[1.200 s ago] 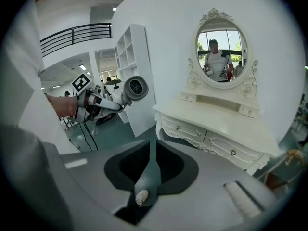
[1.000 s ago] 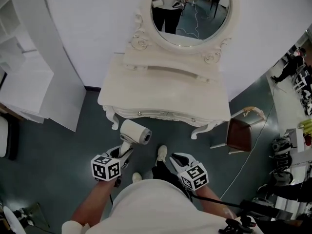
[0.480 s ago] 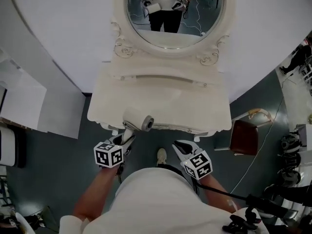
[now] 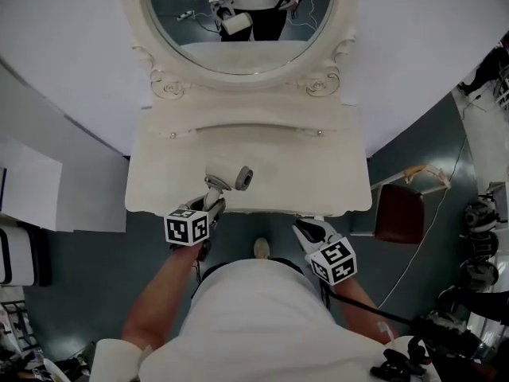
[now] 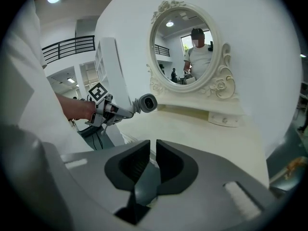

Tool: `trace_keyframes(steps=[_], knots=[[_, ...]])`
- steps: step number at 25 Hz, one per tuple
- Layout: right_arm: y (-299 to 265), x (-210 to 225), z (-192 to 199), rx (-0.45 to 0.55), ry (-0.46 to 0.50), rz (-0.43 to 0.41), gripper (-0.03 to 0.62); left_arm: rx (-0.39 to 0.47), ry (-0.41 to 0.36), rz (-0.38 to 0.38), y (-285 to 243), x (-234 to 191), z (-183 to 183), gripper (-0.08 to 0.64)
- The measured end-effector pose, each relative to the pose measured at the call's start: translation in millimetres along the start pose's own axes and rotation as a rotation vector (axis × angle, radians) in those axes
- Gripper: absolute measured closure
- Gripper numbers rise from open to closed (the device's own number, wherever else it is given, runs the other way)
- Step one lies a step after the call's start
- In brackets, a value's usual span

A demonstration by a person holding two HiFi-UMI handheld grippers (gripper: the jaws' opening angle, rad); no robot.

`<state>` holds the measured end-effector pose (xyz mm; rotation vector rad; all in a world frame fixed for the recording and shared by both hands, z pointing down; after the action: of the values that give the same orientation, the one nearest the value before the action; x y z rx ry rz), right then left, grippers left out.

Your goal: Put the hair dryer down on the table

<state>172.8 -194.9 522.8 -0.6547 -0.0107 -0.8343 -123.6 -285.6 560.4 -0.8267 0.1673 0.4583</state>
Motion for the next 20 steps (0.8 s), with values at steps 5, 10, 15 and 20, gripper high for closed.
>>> trace_keyframes(steps=[5,10,15,20], knots=[[3.6,23.9,1.2,0.007,-0.033,0.020,0.552,-0.045,-0.043,-0.030,-45.5,-0.8,-18.4,0.396],[4.4,40.7,4.4,0.005,-0.060,0.025,0.552,-0.081,-0.084,-0.060,-86.1,-3.1,-31.2,0.394],[6.6,52.7,12.0,-0.019,-0.085,0.023,0.552,-0.122,-0.103,-0.090,-120.5,-3.4,-35.5,0.396],[6.0,60.1,16.3,-0.037,-0.104,0.021,0.552,-0.159,-0.141,-0.135,-148.5,-10.0,-39.4,0.396]])
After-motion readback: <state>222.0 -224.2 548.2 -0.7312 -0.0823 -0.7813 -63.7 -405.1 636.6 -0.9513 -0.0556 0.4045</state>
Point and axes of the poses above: the fingertips, and each gripper's own axes: y backward along the fingers, x to its right, z out of its underside, the point moved 8 cm from there along y, backward along the fingers, and after that the axes turned 7 degrees about -z, right-handed, at the moved point
